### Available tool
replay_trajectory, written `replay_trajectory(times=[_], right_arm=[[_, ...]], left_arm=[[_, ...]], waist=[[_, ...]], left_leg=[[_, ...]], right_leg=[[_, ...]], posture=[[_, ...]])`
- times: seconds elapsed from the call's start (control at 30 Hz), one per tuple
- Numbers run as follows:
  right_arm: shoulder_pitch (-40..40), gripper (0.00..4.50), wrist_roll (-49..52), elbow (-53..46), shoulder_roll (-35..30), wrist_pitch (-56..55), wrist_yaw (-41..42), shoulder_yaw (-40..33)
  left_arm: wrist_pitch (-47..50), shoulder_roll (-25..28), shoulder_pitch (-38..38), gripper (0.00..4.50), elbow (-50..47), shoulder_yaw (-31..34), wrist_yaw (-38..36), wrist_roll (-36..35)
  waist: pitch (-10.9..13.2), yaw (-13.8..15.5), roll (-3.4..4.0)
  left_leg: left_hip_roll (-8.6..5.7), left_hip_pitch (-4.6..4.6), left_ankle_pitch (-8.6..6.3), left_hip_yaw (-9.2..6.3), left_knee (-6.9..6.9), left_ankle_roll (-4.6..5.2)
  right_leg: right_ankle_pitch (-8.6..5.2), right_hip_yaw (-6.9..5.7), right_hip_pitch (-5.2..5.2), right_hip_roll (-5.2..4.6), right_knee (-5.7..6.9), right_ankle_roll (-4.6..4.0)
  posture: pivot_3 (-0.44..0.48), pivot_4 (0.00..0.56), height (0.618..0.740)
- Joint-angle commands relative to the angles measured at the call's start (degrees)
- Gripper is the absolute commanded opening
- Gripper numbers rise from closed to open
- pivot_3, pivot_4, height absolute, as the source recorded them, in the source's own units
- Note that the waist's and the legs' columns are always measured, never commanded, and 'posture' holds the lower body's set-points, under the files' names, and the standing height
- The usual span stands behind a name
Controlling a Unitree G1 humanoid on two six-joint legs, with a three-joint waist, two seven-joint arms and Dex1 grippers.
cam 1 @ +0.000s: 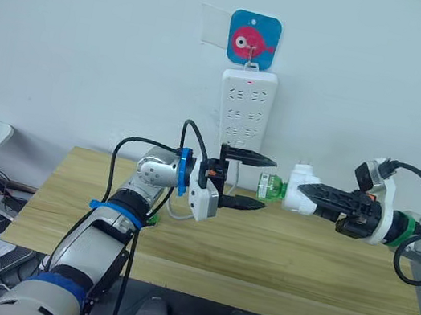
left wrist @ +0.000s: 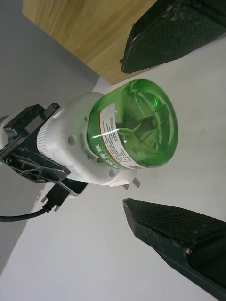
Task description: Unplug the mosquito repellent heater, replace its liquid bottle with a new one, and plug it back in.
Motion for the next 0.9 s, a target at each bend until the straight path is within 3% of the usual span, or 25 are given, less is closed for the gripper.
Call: replay_trajectory(times=[0.03, 0.2, 0.3, 0.4, 0.5, 0.6, 0.8, 0.9], right_arm=[[-1.2, 2.98, 1.5, -1.6, 0.1, 0.1, 0.2, -1.2], [-1.3, 2.98, 1.5, -1.6, 0.2, 0.0, 0.0, -1.3], [-1.0, 2.98, 1.5, -2.1, 0.1, 0.0, 0.1, -1.4], [-0.6, 2.98, 1.5, -2.7, -1.0, 0.2, 0.1, -1.1], [-0.1, 2.98, 1.1, -3.3, -2.5, 0.1, -0.2, -0.7], [0.4, 2.98, -1.2, -5.3, -3.6, 0.9, 1.5, -0.3], [0.2, 2.98, -2.7, -7.5, -4.7, 1.6, 3.6, 0.6], [1.0, 2.98, -3.6, -7.7, -6.2, 2.0, 4.7, 0.0]], left_arm=[[-1.4, -0.2, -1.6, 3.82, -0.1, -1.5, 2.5, -0.1], [-1.1, 0.7, -1.6, 2.30, 0.1, -4.1, 3.1, -0.9], [1.8, 0.9, -1.2, 2.26, -0.9, -5.5, 1.8, -4.4], [27.6, 0.4, 3.4, 2.26, -12.5, -6.7, -9.7, -22.8], [65.8, 4.3, 5.5, 2.26, -28.6, -6.1, -11.5, -38.8], [93.4, 8.6, 5.0, 2.26, -37.1, -4.2, -10.4, -49.9], [131.0, 11.1, 0.0, 2.26, -33.4, 0.5, -7.7, -62.2], [139.7, 12.3, -1.0, 2.26, -28.6, 2.7, -11.2, -62.7]], waist=[[0.0, 0.0, 0.00], [0.0, -0.1, 0.00], [0.0, -0.1, 0.00], [0.0, -0.2, 0.02], [0.0, -0.6, 0.02], [0.0, -1.1, 0.05], [0.0, -1.8, 0.03], [0.0, -1.9, 0.04]], left_leg=[[0.00, 0.00, 0.00, 0.00, 0.00, 0.00], [0.01, 0.02, 0.00, -0.01, 0.01, 0.00], [0.00, 0.03, 0.01, 0.00, 0.01, 0.00], [0.01, 0.02, 0.01, 0.01, 0.01, 0.00], [0.06, -0.01, 0.01, -0.07, 0.01, 0.00], [0.11, -0.02, 0.02, -0.31, 0.02, 0.02], [0.10, 0.02, 0.06, -0.46, 0.04, 0.07], [0.09, 0.04, 0.06, -0.46, 0.01, 0.07]], right_leg=[[0.00, 0.00, 0.00, 0.00, 0.00, 0.00], [0.00, -0.01, 0.00, 0.00, 0.04, 0.00], [0.00, 0.00, 0.00, 0.01, 0.06, 0.00], [0.00, 0.00, 0.00, 0.01, 0.08, 0.00], [-0.01, -0.07, -0.04, 0.01, 0.11, 0.00], [-0.03, -0.23, -0.05, 0.11, 0.18, -0.01], [-0.05, -0.36, 0.01, 0.16, 0.21, -0.01], [-0.06, -0.37, 0.00, 0.17, 0.20, -0.01]], posture=[[0.039, 0.149, 0.740], [0.034, 0.146, 0.740], [0.034, 0.146, 0.740], [0.032, 0.145, 0.740], [0.035, 0.147, 0.740], [0.037, 0.147, 0.740], [0.034, 0.146, 0.740], [0.034, 0.146, 0.740]])
